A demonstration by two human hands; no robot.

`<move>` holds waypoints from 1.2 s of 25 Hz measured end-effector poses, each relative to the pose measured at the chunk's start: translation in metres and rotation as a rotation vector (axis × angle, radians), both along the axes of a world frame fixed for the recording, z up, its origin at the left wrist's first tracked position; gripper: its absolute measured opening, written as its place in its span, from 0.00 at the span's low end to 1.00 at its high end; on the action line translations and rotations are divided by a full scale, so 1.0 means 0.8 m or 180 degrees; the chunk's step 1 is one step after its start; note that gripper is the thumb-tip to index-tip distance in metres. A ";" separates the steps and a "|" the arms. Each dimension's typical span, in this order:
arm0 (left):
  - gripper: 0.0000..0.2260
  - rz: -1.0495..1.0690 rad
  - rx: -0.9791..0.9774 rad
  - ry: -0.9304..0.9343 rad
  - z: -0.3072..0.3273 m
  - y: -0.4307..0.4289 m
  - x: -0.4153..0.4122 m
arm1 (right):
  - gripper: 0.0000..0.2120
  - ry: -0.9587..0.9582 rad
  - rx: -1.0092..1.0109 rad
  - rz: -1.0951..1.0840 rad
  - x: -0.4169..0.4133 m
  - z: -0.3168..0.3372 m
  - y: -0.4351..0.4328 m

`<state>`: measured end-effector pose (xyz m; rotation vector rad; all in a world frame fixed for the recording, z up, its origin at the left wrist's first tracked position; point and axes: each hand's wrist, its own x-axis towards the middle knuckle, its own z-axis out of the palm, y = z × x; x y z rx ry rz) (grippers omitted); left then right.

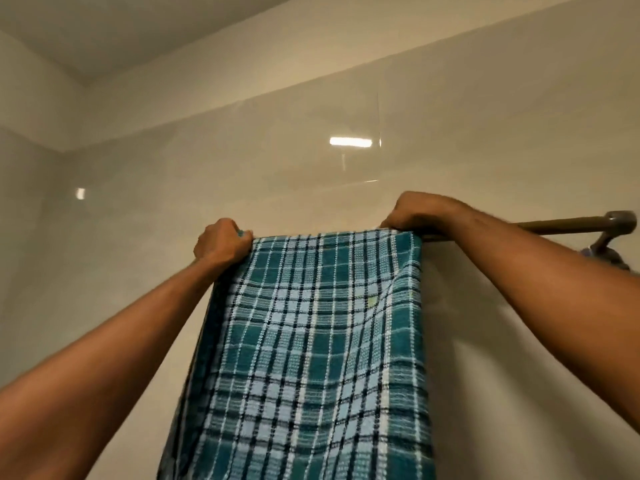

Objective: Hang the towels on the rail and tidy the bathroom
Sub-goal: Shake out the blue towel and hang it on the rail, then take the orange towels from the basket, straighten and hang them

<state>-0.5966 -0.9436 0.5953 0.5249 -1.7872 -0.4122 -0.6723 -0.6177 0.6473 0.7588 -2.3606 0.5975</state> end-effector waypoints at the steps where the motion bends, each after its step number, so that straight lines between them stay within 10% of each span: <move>1: 0.14 -0.0201 0.0177 0.0037 -0.004 -0.006 0.001 | 0.12 0.0027 -0.0098 0.0030 -0.001 -0.003 0.004; 10: 0.10 -0.1499 0.0725 0.0504 -0.029 -0.026 0.006 | 0.16 0.2260 -0.1919 -0.0219 0.026 -0.130 -0.005; 15: 0.11 0.0605 -0.0778 0.0304 -0.032 -0.042 0.019 | 0.16 0.2256 -0.1560 -0.0338 0.026 -0.135 -0.012; 19: 0.14 0.0574 -0.0839 0.0979 -0.051 -0.049 0.040 | 0.18 0.2912 -0.0738 -0.0161 0.027 -0.110 -0.011; 25: 0.28 -0.0193 -0.1447 -0.0999 -0.097 0.062 0.030 | 0.33 0.2094 0.0814 -0.0084 0.028 -0.109 -0.040; 30: 0.30 0.0444 -0.0698 -0.1863 -0.174 0.137 0.107 | 0.23 0.1424 0.0117 0.0915 0.074 -0.185 -0.044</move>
